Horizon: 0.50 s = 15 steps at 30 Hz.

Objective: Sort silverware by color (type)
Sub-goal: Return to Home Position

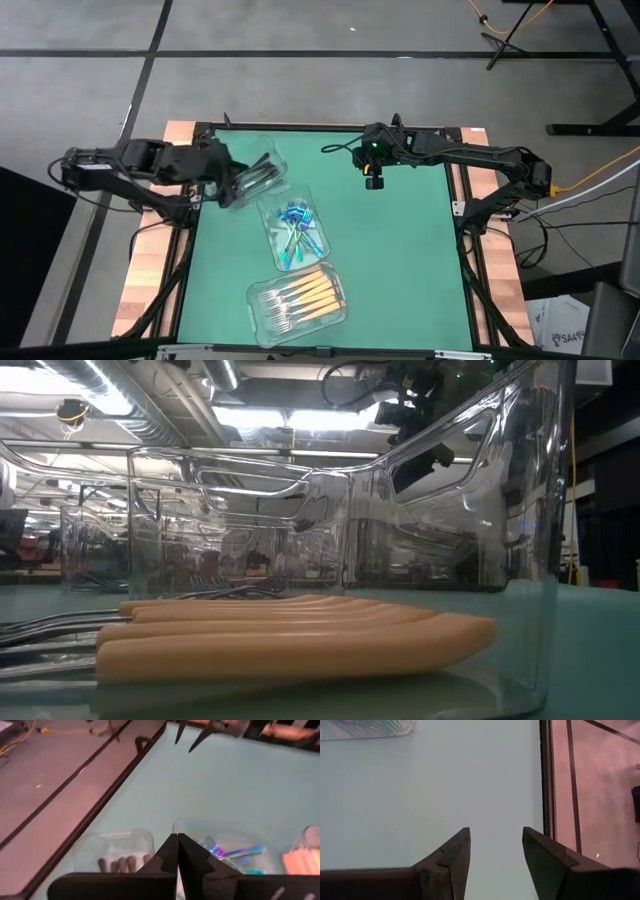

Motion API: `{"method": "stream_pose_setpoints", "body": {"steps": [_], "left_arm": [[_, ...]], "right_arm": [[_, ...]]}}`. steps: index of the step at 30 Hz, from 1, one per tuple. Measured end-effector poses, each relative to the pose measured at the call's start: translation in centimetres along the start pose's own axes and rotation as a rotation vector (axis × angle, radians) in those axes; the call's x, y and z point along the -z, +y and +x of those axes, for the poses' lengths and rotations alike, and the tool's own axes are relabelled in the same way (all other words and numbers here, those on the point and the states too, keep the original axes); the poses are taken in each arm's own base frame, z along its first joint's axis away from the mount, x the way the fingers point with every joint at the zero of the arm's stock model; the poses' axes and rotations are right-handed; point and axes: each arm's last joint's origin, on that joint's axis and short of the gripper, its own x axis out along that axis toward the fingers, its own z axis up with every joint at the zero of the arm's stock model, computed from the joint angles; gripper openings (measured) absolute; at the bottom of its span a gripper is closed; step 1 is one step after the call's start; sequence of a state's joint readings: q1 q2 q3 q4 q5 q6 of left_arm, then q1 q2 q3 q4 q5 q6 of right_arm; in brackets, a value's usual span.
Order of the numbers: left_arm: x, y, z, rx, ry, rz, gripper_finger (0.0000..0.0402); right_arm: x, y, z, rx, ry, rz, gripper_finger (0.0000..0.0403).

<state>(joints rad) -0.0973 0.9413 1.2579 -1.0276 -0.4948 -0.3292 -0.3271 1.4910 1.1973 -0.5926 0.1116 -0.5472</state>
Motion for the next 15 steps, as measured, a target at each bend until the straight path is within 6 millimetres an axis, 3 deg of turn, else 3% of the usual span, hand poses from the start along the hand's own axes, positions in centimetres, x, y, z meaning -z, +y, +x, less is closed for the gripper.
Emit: {"method": "stream_pose_setpoints", "body": {"steps": [6, 15], "left_arm": [[3.8, 1.2, -0.1, 0.103, -0.128, -0.069, 0.0001], [9.5, 2.1, 1.3, 0.224, -0.301, -0.074, 0.0001]], "right_arm": [[0.0, 0.0, 0.0, 0.0, 0.0, 0.0, 0.017], [0.0, 0.0, 0.0, 0.0, 0.0, 0.0, 0.017]]}}
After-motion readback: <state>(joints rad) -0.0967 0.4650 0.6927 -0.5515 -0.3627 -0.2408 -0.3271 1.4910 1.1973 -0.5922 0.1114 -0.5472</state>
